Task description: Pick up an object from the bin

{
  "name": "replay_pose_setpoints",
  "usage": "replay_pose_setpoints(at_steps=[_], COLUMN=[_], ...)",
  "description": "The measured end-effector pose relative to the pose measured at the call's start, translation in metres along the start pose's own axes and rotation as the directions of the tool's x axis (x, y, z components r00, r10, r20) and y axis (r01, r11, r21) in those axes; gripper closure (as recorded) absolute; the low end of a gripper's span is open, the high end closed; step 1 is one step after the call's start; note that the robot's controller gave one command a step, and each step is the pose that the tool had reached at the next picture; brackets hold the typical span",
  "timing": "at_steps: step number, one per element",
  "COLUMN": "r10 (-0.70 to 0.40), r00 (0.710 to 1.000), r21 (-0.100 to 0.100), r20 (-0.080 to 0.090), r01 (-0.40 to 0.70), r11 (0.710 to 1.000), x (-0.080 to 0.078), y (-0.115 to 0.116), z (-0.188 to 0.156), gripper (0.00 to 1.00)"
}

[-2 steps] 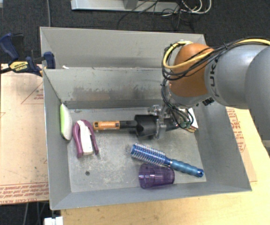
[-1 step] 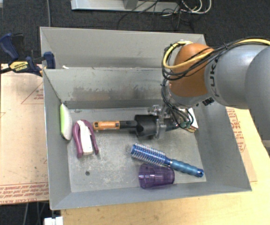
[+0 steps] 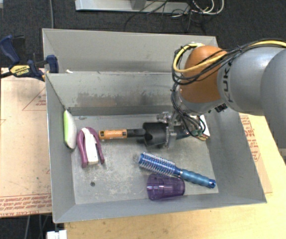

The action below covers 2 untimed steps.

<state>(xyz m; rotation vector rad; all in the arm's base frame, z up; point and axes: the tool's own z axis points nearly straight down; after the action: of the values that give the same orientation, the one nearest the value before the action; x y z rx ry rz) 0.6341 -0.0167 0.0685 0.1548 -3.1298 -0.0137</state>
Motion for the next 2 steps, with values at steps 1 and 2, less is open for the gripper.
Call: replay_pose_setpoints(at_steps=[1, 2], r10=[-0.001, -0.001], r00=[1.000, 1.000], r21=[-0.001, 0.000], r20=[-0.009, 0.001], r01=[0.001, 0.001], r11=[1.000, 1.000], x=[0.003, 0.000], y=[0.001, 0.001], z=[-0.019, -0.039], gripper=[1.00, 1.00])
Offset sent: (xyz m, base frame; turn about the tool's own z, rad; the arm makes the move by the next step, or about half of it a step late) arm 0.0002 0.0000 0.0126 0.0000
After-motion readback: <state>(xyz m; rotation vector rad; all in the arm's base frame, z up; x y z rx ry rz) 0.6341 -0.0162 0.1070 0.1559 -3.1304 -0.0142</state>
